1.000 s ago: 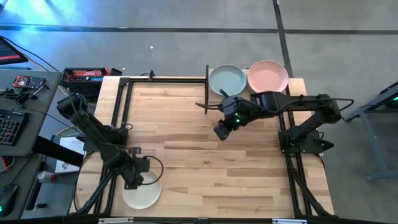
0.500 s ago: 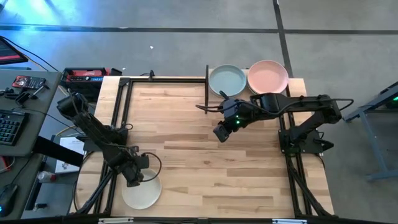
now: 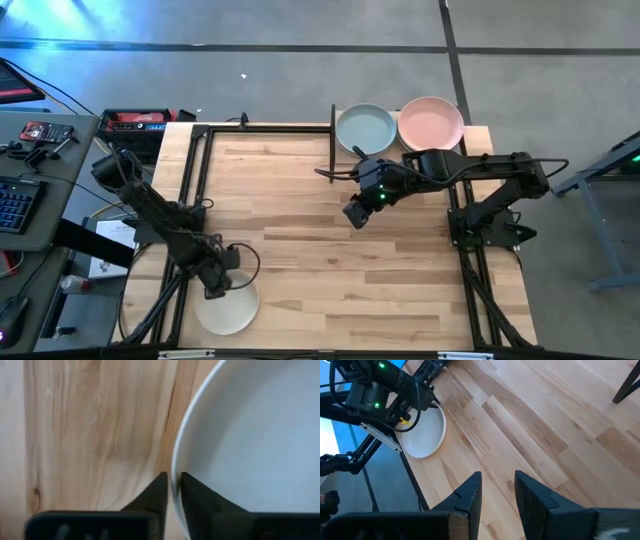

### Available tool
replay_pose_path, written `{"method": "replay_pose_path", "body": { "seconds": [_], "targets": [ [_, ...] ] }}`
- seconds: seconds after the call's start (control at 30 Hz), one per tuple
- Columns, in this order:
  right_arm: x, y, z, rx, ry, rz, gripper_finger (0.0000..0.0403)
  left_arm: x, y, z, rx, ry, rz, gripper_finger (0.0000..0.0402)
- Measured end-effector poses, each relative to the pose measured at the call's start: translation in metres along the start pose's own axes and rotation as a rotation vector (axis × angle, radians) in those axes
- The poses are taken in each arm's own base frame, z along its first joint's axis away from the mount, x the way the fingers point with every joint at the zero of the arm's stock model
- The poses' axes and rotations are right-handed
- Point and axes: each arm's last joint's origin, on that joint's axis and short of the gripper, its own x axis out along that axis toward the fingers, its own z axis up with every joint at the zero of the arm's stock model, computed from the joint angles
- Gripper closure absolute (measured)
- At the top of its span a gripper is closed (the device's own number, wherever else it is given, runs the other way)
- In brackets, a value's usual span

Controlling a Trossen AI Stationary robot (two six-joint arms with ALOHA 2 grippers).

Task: Place and stack plates onto a shelf
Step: Stack the white plate on top of the light blue stacked plates on the shelf

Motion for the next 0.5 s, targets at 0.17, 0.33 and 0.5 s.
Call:
{"method": "replay_pose_path", "body": {
  "seconds": [0.17,0.33,0.5],
  "targets": [
    [0.0,0.0,0.0,-0.014,0.001,0.0,0.0308,0.0,0.001,0.006,-0.023,-0.005,-0.032,0.0393],
    [0.0,0.0,0.0,-0.021,0.002,-0.002,0.0308,0.0,0.004,0.016,-0.073,0.002,-0.06,0.0398],
    [0.0,-0.001,0.0,-0.066,-0.024,-0.033,0.0308,-0.011,0.004,0.034,-0.091,-0.011,-0.1,0.0399]
  ]
}}
